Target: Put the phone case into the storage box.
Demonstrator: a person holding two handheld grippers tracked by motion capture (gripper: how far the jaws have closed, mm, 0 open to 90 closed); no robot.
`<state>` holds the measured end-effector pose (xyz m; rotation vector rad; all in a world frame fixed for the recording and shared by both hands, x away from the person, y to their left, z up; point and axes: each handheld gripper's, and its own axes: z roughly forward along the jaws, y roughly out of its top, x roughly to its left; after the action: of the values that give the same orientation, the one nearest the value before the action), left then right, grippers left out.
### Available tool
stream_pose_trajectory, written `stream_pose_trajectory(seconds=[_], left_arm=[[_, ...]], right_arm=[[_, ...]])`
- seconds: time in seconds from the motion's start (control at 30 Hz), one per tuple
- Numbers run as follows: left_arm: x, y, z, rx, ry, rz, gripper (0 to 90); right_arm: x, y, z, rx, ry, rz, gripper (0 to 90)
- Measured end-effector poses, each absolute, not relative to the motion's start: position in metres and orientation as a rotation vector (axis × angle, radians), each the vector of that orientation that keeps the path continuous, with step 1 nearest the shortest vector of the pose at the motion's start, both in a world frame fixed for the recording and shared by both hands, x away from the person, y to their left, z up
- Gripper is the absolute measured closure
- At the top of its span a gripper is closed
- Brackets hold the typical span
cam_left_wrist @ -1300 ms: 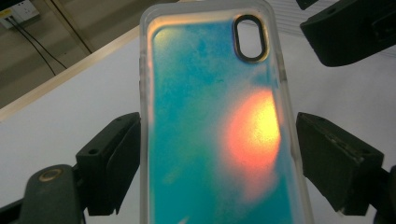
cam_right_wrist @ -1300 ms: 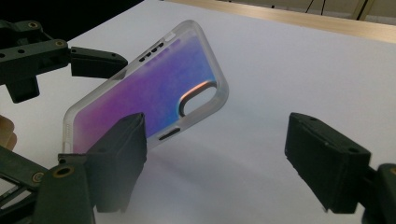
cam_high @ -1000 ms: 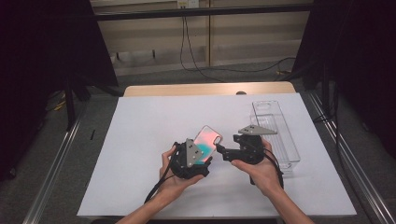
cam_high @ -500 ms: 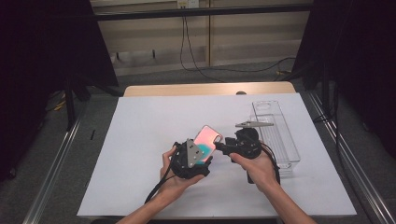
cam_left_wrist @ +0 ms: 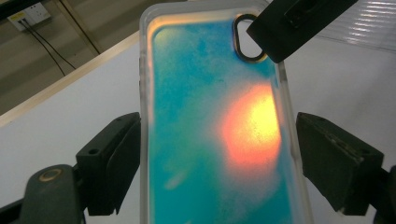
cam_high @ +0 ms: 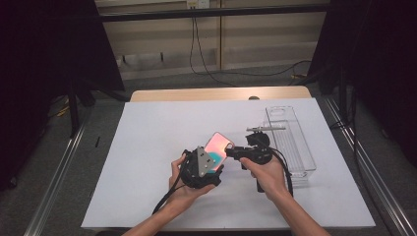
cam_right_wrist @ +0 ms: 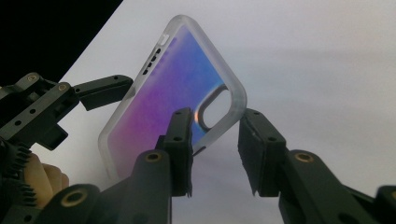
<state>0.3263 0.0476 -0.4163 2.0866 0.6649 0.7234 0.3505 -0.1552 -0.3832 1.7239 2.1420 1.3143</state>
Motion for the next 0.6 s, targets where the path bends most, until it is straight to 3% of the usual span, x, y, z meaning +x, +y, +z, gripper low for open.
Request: stream_pose_trajectory(seconds=[0.37,0.6], left_arm=[[0.3227,0.0462,-0.4150,2.062,0.642,0.754,17.1],[0.3201,0.0457,-0.4147,2.060,0.614,0.786,17.1]], right_arm=[[0.3510,-0.1556,-0.3831,1.788,2.158,1.369,67.7],[0.3493,-0.1600,-0.3801,1.819,2.154,1.422,73.2]])
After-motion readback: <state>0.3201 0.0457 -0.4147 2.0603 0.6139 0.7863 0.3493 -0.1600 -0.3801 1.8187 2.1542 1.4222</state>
